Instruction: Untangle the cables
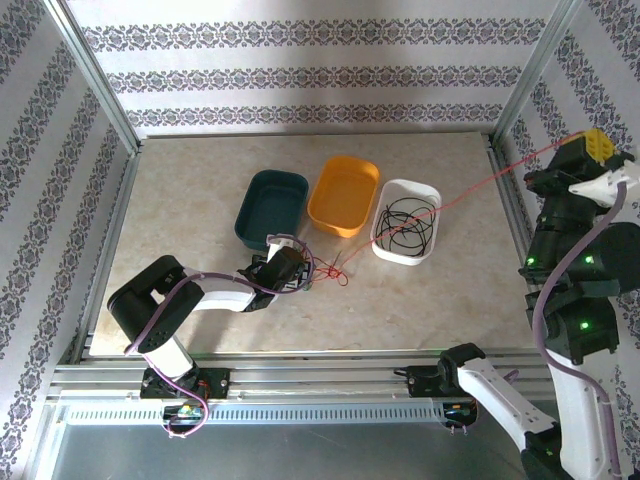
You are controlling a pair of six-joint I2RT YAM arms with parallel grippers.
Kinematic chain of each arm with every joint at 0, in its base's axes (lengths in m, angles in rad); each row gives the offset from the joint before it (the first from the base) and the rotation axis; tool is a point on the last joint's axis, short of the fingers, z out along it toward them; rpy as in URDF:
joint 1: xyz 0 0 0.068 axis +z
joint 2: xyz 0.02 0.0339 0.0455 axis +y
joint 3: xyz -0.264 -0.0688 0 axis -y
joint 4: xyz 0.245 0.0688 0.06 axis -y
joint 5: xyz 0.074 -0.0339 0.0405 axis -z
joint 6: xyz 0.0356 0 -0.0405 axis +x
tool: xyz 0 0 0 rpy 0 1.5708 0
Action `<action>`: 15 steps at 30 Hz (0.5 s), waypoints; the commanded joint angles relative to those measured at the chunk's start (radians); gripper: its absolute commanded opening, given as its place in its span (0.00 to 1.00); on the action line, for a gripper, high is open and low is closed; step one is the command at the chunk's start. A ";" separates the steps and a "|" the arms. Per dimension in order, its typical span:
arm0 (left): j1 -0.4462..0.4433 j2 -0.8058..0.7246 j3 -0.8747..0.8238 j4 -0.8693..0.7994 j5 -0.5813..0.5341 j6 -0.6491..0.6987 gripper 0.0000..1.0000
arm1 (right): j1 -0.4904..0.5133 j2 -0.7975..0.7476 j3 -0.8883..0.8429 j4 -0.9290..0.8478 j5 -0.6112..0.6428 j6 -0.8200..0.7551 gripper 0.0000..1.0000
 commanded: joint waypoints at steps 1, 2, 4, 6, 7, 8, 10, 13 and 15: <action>0.024 0.027 -0.014 -0.148 -0.048 -0.015 0.99 | -0.010 0.048 0.110 -0.067 -0.224 0.015 0.00; 0.024 0.035 -0.009 -0.155 -0.046 -0.015 0.99 | -0.010 0.068 0.142 -0.076 -0.273 0.024 0.00; 0.024 0.053 0.000 -0.165 -0.044 -0.015 0.99 | -0.011 0.123 0.221 -0.092 -0.401 0.065 0.00; 0.024 0.065 0.005 -0.169 -0.042 -0.017 0.99 | -0.011 0.183 0.305 -0.103 -0.525 0.107 0.00; 0.024 0.069 0.006 -0.168 -0.041 -0.017 0.99 | -0.013 0.220 0.352 -0.107 -0.581 0.136 0.00; 0.024 0.074 0.010 -0.169 -0.040 -0.015 0.99 | -0.013 0.250 0.390 -0.108 -0.631 0.161 0.00; 0.024 0.083 0.014 -0.169 -0.037 -0.014 0.99 | -0.013 0.320 0.474 -0.098 -0.710 0.212 0.00; 0.024 0.098 0.014 -0.164 -0.034 -0.011 0.99 | -0.015 0.404 0.575 -0.068 -0.771 0.258 0.00; 0.024 0.113 0.016 -0.161 -0.031 -0.009 0.99 | -0.018 0.449 0.629 -0.042 -0.790 0.272 0.00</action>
